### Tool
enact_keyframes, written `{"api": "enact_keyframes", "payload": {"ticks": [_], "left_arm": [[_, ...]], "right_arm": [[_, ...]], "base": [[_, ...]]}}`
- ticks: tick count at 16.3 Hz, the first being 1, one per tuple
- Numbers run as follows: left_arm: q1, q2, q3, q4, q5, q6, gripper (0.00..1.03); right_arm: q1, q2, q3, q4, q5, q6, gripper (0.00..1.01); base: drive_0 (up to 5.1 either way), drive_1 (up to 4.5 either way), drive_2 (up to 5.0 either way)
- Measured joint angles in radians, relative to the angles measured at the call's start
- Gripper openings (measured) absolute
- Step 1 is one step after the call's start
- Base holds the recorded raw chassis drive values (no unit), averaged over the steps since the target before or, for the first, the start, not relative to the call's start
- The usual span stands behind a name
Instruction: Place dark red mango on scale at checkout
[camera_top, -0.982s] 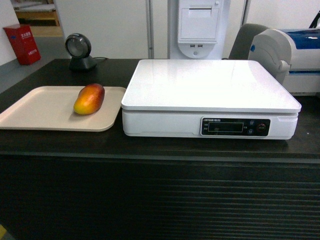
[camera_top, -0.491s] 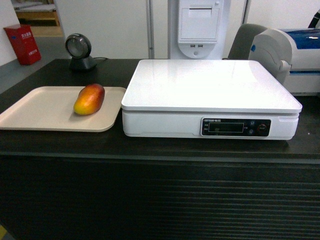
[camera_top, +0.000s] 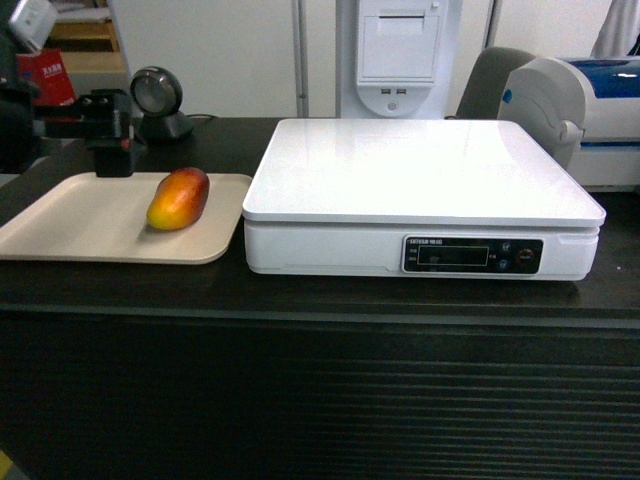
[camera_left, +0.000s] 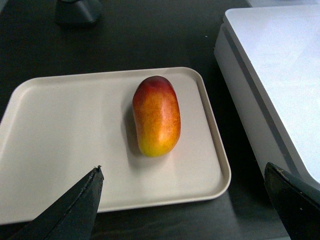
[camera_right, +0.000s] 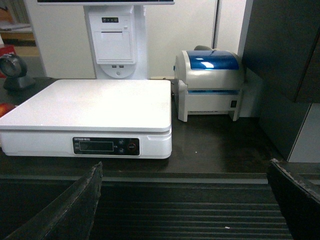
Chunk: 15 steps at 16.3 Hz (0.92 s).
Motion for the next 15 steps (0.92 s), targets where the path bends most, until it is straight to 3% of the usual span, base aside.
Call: {"api": "enact_keyframes", "payload": {"ticks": [5,9,15], "left_arm": [[0.005,0.304,0.396,-0.216,0.023,0.015,0.98],[0.007,0.429,0.569,-0.341,0.023,0.05,0.98],[0.035,0.585,0.764,-0.497,0.042,0.06,0.98]], "right_arm": [[0.0,0.0,0.0,0.0,0.0,0.0,0.98],[0.0,0.0,0.0,0.0,0.0,0.0,0.98],[0.0,0.0,0.0,0.0,0.0,0.0,0.98]], "base": [[0.0,0.0,0.0],[0.0,0.0,0.0],[0.0,0.0,0.0]]}}
